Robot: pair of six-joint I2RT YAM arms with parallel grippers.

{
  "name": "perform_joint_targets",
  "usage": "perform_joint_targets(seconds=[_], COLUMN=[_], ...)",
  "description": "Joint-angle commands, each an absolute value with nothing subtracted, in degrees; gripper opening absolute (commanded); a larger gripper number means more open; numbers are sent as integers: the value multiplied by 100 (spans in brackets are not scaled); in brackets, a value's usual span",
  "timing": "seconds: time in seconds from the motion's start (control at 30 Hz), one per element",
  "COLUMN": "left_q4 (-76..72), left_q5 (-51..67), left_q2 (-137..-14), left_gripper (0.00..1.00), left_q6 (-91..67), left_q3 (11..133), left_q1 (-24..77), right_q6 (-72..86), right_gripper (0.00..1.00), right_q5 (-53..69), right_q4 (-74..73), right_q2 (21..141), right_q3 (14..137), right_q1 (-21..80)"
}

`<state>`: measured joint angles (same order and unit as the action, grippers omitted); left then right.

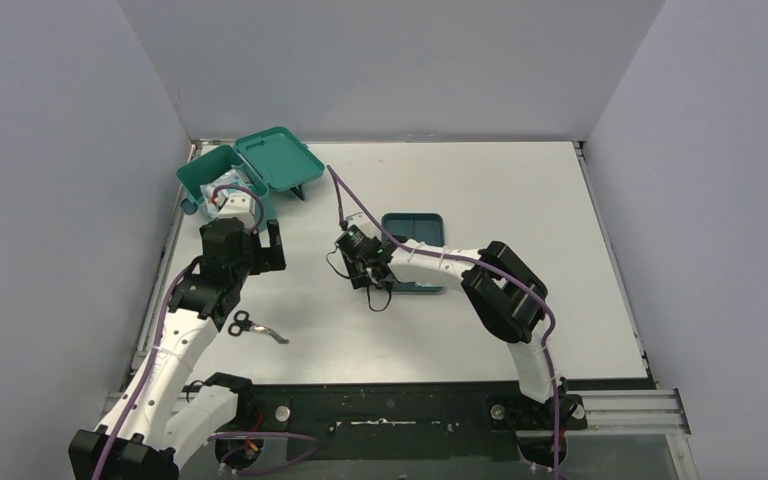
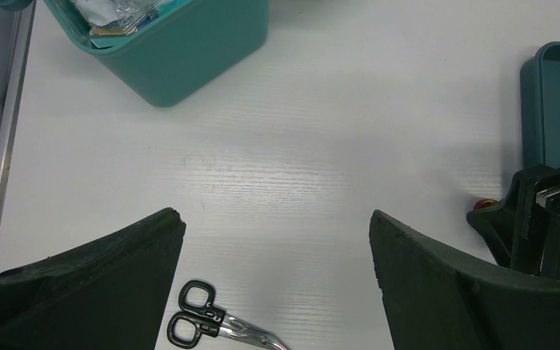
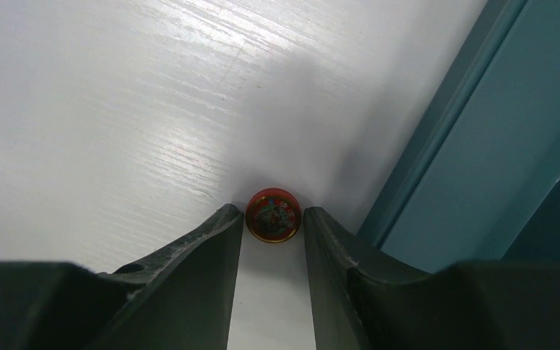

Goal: Organize the medicine kit
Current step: Pick up the medical item at the center of the board.

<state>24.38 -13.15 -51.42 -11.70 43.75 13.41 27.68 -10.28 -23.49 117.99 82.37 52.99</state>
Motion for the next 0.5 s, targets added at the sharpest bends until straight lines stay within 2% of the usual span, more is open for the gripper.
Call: perform_joint_targets(seconds=[0.0, 0.3, 0.47], left_q4=[2399, 2431, 2426], left_q5=[-1397, -1431, -1441], left_q2=[-5042, -4986, -4976], left_gripper=[97, 97, 97], left_q6=[-1114, -1098, -1099], left_q3=[4508, 4508, 4509], left_q1=[1354, 1384, 1390], right_q6=[2720, 2648, 2646], right_gripper=[38, 39, 36], right_q5=[-1270, -1327, -1295], right_q4=[-2276, -2261, -2201], right_q2=[11892, 11928, 11900], right_q3=[8350, 8298, 8279], right_q1=[5349, 5353, 5359])
